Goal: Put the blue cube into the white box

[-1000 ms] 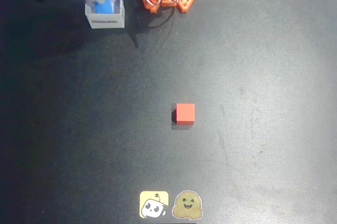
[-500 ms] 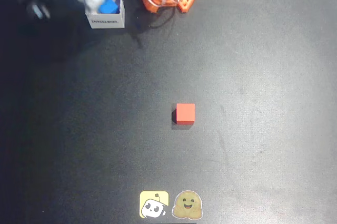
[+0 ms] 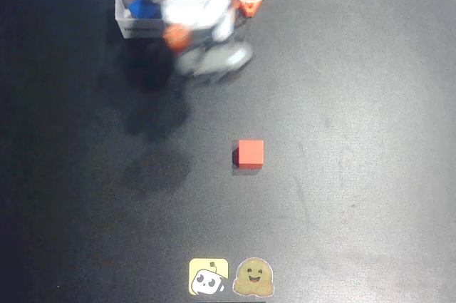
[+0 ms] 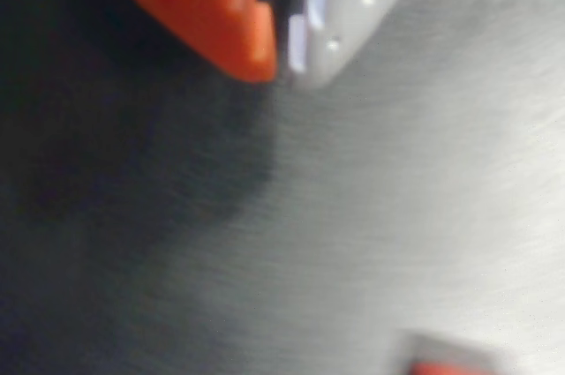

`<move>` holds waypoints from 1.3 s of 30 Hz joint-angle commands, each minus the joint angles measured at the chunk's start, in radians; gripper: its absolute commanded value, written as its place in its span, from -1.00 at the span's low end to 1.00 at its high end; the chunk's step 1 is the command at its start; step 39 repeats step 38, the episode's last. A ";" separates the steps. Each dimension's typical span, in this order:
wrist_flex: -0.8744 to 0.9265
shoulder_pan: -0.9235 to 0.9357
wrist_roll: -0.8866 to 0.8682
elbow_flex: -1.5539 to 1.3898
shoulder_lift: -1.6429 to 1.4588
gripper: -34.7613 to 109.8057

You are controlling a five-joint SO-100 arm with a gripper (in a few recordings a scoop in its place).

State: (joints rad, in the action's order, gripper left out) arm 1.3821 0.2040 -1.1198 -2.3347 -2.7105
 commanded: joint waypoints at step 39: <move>-0.051 -0.129 -0.345 -0.620 -0.485 -0.52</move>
